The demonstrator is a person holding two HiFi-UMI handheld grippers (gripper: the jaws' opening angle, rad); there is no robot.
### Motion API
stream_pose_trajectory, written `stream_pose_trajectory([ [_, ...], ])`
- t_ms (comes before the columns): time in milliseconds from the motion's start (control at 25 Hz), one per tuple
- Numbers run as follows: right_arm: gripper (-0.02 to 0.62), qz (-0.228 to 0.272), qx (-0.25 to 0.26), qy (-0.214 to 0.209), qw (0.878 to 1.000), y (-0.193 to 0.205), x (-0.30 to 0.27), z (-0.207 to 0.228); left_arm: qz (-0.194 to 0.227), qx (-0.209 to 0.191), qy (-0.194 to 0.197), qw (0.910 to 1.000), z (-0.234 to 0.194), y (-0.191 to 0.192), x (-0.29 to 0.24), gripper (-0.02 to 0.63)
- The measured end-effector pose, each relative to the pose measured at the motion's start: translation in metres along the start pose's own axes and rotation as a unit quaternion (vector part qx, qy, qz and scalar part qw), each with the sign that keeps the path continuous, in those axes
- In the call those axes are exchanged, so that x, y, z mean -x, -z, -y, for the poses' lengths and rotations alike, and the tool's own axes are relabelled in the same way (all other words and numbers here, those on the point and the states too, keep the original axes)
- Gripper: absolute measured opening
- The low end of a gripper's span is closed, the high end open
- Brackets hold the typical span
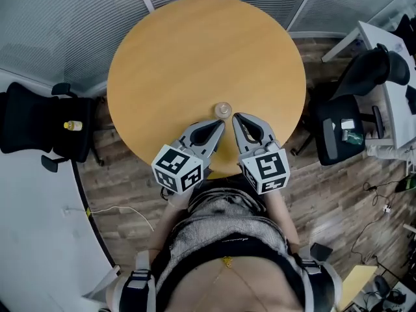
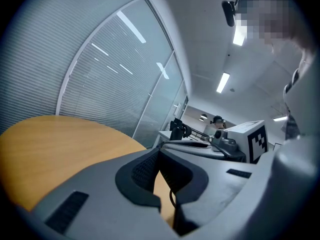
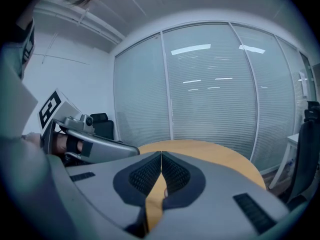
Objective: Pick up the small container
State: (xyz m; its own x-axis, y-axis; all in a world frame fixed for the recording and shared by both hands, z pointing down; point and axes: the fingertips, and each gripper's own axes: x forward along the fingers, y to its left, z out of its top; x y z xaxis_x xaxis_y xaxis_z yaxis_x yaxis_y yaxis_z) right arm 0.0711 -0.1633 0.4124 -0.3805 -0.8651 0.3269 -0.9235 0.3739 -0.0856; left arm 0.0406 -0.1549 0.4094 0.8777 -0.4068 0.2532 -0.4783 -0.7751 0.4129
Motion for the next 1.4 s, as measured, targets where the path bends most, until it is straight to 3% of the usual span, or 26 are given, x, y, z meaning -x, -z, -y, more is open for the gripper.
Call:
stream_pose_trajectory([
  [200,0.020,0.005,0.022,-0.042,0.999,-0.014,-0.002,0.016,0.021,0.005,-0.034,0.9992,0.000,-0.011,-0.013,0.005],
  [640,0.020,0.000,0.031,-0.087,0.996,-0.012,0.000,0.036,0.033,0.004,-0.075,0.9966,0.011,-0.016,-0.031,0.005],
  [1200,0.020,-0.010,0.052,-0.148,0.988,-0.004,-0.003,0.030,0.054,0.028,-0.138,0.9886,0.005,-0.007,-0.026,0.005],
  [1400,0.020,-0.011,0.057,-0.149,0.987,-0.004,-0.007,0.027,0.062,0.041,-0.151,0.9857,-0.004,-0.002,-0.017,0.005],
])
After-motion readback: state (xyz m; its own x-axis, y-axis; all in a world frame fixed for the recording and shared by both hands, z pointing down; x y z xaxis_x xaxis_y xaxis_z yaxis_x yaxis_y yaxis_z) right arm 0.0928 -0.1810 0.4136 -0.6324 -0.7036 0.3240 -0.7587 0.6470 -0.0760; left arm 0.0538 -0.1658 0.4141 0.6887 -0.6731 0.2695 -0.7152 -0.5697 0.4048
